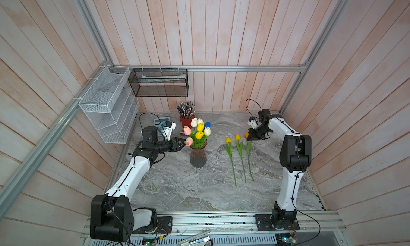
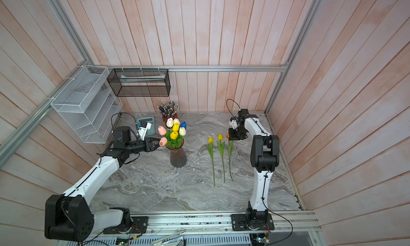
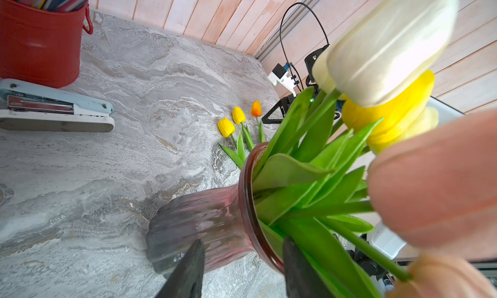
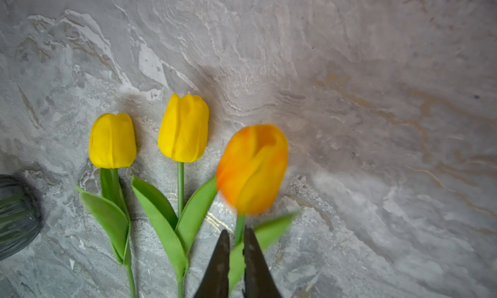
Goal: Pick out yellow flowers from the vase
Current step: Place the flower at the center of the board.
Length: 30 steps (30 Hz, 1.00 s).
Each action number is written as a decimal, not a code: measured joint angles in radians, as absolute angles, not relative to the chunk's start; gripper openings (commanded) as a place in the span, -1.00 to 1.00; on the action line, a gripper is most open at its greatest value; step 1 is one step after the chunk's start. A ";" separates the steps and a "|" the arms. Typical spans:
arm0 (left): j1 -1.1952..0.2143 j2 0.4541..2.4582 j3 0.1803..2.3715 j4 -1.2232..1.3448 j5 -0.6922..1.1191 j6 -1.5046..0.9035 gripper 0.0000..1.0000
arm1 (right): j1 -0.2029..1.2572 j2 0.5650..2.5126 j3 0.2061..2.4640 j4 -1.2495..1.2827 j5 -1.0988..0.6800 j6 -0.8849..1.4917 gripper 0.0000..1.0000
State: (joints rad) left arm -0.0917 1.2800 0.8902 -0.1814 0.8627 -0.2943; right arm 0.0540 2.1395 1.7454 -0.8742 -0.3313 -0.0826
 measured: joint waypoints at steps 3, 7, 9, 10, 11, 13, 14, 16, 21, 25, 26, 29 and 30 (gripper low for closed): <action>-0.092 1.279 0.890 -0.184 0.862 -0.294 -0.03 | 0.059 2.140 1.745 -0.870 -0.329 -0.081 -0.57; -0.092 1.279 0.890 -0.187 0.862 -0.292 -0.03 | 0.066 2.136 1.740 -0.870 -0.310 -0.077 -0.55; -0.092 1.279 0.890 -0.187 0.859 -0.291 -0.03 | 0.071 2.122 1.725 -0.867 -0.299 -0.072 -0.50; -0.092 1.279 0.890 -0.187 0.859 -0.291 -0.03 | 0.075 2.109 1.714 -0.866 -0.295 -0.068 -0.48; -0.092 1.279 0.890 -0.187 0.858 -0.291 -0.03 | 0.079 2.091 1.703 -0.866 -0.291 -0.066 -0.47; -0.092 1.279 0.890 -0.187 0.858 -0.291 -0.03 | 0.091 2.049 1.693 -0.863 -0.288 -0.059 -0.43; -0.092 1.279 0.890 -0.187 0.858 -0.290 -0.03 | 0.099 2.026 1.692 -0.859 -0.289 -0.056 -0.42; -0.092 1.279 0.890 -0.188 0.856 -0.290 -0.03 | 0.121 1.966 1.691 -0.838 -0.290 -0.051 -0.42; -0.092 1.279 0.890 -0.188 0.855 -0.290 -0.03 | 0.201 1.793 1.649 -0.727 -0.306 -0.046 -0.34; -0.092 1.279 0.890 -0.187 0.855 -0.290 -0.03 | 0.283 1.615 1.511 -0.559 -0.328 -0.036 -0.21; -0.092 1.279 0.890 -0.187 0.855 -0.290 -0.03 | 0.295 1.576 1.472 -0.520 -0.334 -0.027 -0.17; -0.092 1.279 0.890 -0.187 0.855 -0.290 -0.04 | 0.318 1.417 1.290 -0.333 -0.352 0.003 -0.08; -0.092 1.279 0.890 -0.188 0.855 -0.291 -0.03 | 0.319 1.361 1.227 -0.265 -0.359 0.014 -0.08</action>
State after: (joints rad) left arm -0.0917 1.2789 0.8902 -0.1879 0.8551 -0.2909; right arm 0.3195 1.3605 1.2266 -0.2653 -0.3588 0.0135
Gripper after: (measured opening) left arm 0.483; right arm 0.457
